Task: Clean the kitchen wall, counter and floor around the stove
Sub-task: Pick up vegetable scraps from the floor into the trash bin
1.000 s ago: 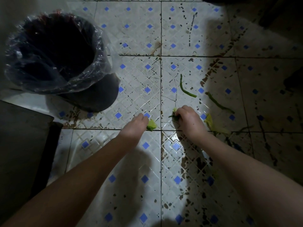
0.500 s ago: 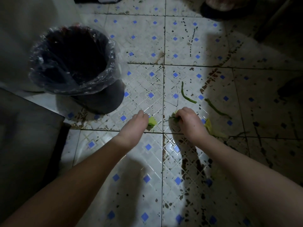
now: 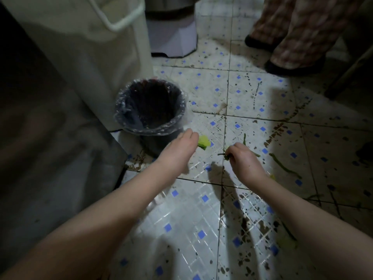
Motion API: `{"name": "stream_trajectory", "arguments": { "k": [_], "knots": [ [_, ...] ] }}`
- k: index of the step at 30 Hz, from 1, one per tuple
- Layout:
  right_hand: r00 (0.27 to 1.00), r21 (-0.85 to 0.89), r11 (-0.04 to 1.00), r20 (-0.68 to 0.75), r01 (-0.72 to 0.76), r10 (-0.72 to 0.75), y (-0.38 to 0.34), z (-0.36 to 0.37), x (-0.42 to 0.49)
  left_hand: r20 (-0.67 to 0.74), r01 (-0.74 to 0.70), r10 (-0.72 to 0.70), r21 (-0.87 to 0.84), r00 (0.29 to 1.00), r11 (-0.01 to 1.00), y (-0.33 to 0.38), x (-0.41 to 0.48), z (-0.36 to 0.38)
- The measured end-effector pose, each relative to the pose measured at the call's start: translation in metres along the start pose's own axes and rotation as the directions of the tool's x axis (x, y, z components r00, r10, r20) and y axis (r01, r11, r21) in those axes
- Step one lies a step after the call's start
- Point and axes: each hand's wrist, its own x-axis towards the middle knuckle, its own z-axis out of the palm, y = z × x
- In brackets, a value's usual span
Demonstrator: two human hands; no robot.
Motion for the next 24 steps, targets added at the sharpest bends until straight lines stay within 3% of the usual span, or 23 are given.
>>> {"name": "stream_trajectory", "arguments": {
  "k": [5, 12, 24],
  "knots": [
    [0.999, -0.032, 0.998, 0.012, 0.047, -0.047, -0.023, -0.015, 0.014, -0.071, 0.055, -0.06, -0.059, 0.996, 0.997, -0.016, -0.006, -0.043],
    [0.994, 0.044, 0.996, -0.083, 0.081, -0.077, -0.061, -0.05, 0.063, -0.113, 0.197, -0.202, -0.055, 0.973, 0.979, -0.056, -0.006, -0.085],
    [0.972, 0.087, 0.983, -0.187, 0.162, -0.143, -0.101, -0.055, 0.119, -0.13, 0.308, -0.331, -0.168, 0.935, 0.936, -0.101, 0.019, -0.086]
  ]
}}
